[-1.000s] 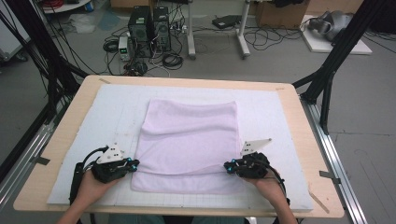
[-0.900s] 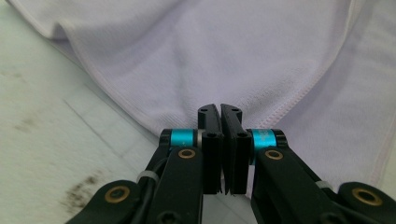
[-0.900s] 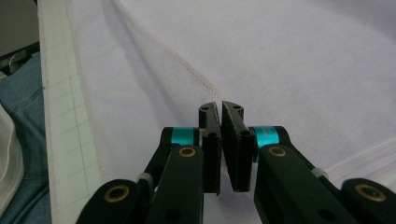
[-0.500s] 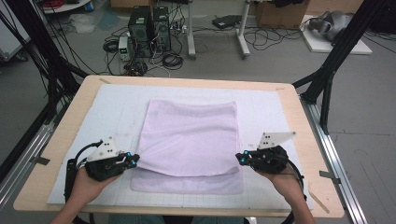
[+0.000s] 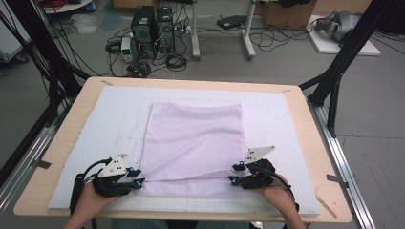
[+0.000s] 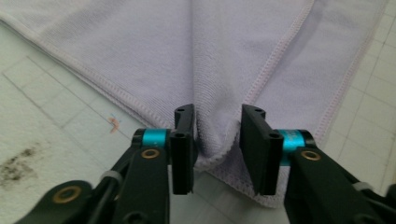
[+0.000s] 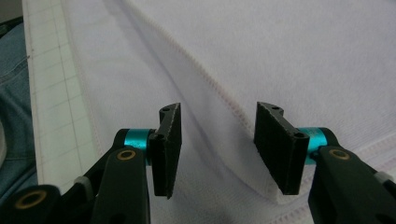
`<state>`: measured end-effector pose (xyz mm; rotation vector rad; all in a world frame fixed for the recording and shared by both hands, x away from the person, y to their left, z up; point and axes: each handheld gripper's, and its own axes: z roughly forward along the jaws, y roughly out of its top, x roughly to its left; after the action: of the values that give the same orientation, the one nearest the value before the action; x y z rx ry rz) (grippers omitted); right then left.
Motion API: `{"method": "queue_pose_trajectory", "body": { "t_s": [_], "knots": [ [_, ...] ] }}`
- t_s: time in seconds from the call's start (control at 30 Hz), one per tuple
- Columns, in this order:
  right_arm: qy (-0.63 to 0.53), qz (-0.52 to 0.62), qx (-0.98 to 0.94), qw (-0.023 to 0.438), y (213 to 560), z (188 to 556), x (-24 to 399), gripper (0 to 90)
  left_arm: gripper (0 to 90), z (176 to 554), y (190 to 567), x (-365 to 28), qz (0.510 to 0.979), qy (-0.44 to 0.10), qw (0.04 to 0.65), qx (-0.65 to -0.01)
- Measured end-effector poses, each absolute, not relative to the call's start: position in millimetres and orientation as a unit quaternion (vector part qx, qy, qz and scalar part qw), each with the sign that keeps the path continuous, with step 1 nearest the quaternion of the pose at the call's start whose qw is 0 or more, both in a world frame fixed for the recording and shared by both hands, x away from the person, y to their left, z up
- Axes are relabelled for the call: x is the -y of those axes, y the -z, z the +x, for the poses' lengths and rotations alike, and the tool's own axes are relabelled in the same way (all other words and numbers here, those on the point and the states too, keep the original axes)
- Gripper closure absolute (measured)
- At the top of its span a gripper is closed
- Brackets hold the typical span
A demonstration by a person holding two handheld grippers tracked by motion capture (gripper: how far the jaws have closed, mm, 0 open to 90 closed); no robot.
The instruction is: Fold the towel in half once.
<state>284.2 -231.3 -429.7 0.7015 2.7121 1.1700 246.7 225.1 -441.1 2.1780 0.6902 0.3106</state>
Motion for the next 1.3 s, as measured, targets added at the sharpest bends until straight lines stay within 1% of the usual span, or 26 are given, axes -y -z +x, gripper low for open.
{"method": "queue_pose_trajectory", "body": {
  "t_s": [0.13,0.2,0.27,0.33,0.47,0.5,0.6,0.63,0.67,0.7,0.73,0.77,0.9,1.03,1.2,1.3],
  "knots": [
    [-0.408,0.239,-0.879,0.058,420,287,242,50.9,64.5,246,442,-226,0.859,-0.122,0.414,-0.276],
    [-0.411,0.248,-0.876,0.052,418,290,246,49.3,61.4,245,440,-226,0.859,-0.123,0.415,-0.274],
    [-0.403,0.251,-0.879,0.046,420,295,247,45.6,57.6,245,440,-226,0.86,-0.124,0.411,-0.275],
    [-0.402,0.254,-0.879,0.046,421,298,248,45.0,55.3,246,442,-227,0.861,-0.124,0.409,-0.277],
    [-0.391,0.254,-0.884,0.035,425,301,245,44.4,57.3,247,442,-226,0.861,-0.124,0.408,-0.279],
    [-0.382,0.249,-0.889,0.033,427,301,243,44.7,59.6,247,442,-226,0.86,-0.127,0.408,-0.277],
    [-0.378,0.237,-0.895,0.019,430,298,240,56.2,69.8,248,442,-226,0.86,-0.13,0.408,-0.277],
    [-0.374,0.233,-0.897,0.021,430,296,238,62.2,73.9,248,442,-226,0.858,-0.131,0.41,-0.28],
    [-0.375,0.228,-0.899,0.02,430,294,237,72.2,77.9,248,442,-227,0.858,-0.132,0.41,-0.28],
    [-0.374,0.222,-0.9,0.013,429,293,237,80.0,81.3,248,441,-227,0.856,-0.135,0.412,-0.282],
    [-0.375,0.219,-0.901,0.019,428,291,236,85.4,82.8,249,440,-228,0.854,-0.135,0.414,-0.284],
    [-0.377,0.216,-0.9,0.021,427,290,236,86.8,83.5,249,438,-228,0.852,-0.134,0.418,-0.286],
    [-0.401,0.221,-0.889,0.022,418,289,240,87.1,84.2,248,431,-230,0.85,-0.14,0.423,-0.283],
    [-0.426,0.216,-0.878,0.032,402,285,245,87.2,84.1,246,419,-232,0.842,-0.144,0.436,-0.283],
    [-0.454,0.202,-0.866,0.047,379,269,256,87.2,84.1,235,407,-231,0.839,-0.158,0.442,-0.275],
    [-0.455,0.201,-0.865,0.056,373,257,264,87.2,84.2,228,403,-233,0.839,-0.158,0.444,-0.271]
  ]
}}
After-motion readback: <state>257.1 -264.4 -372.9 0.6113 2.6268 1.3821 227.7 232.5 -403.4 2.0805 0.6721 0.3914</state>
